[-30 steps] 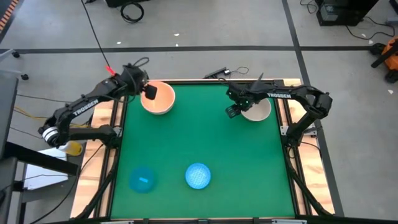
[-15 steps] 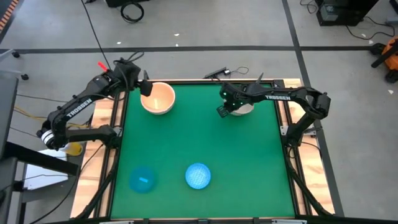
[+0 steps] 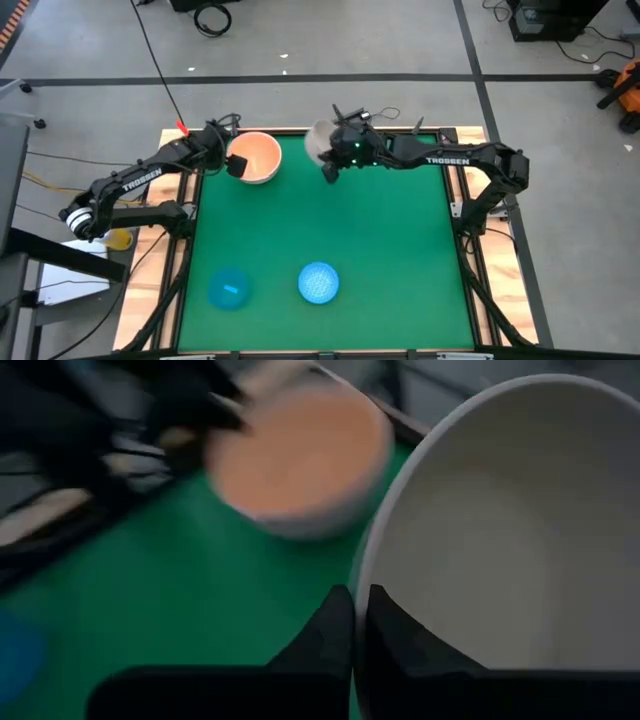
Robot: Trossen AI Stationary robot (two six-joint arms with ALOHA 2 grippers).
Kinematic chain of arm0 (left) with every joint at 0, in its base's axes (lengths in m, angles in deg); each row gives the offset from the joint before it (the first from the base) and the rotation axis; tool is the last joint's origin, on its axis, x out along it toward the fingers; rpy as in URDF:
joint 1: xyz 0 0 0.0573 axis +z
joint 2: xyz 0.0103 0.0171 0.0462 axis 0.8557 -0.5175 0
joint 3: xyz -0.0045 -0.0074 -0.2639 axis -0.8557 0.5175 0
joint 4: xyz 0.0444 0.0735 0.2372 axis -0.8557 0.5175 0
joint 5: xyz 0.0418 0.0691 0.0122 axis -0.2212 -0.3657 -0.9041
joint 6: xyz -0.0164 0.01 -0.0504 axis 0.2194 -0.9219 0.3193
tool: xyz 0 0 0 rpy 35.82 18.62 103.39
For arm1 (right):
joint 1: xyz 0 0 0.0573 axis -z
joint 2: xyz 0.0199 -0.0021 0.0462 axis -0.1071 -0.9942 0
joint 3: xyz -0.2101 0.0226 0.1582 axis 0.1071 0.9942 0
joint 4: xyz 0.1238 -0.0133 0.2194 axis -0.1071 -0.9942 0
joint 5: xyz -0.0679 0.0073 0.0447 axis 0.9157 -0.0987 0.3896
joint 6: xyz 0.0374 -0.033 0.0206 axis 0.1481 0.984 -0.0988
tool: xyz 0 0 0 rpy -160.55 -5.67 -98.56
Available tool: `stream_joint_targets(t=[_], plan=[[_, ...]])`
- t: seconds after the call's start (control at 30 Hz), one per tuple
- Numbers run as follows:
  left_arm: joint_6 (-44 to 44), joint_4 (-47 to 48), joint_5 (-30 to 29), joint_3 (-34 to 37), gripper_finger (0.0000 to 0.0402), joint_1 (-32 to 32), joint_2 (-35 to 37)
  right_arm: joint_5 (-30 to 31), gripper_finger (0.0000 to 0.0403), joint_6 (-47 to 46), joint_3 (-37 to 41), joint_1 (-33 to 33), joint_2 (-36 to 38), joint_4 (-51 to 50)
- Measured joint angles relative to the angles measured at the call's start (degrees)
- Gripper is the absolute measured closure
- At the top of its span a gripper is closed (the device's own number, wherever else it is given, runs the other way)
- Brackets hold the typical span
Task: Nest bowls inside each other
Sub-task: Stack the grey bowl on top of the transparent light orange bowl
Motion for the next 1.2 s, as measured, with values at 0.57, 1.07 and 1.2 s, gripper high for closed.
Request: stream_joint_targets(t=[0.57,1.07,1.2], plan=[[-4.0,7.8,5.6,-19.9,0.0121,1.2,0.1,-0.5,0.039,16.2,-27.9,-5.1,-21.0,2.2],[-5.3,14.1,4.8,-32.8,0.0121,1.2,0.5,-3.8,0.0388,26.4,-57.6,-4.0,-46.9,-6.6],[-4.5,14.8,4.8,-32.1,0.0121,1.2,0.5,-2.9,0.0366,26.4,-58.2,-4.1,-49.8,-7.4]])
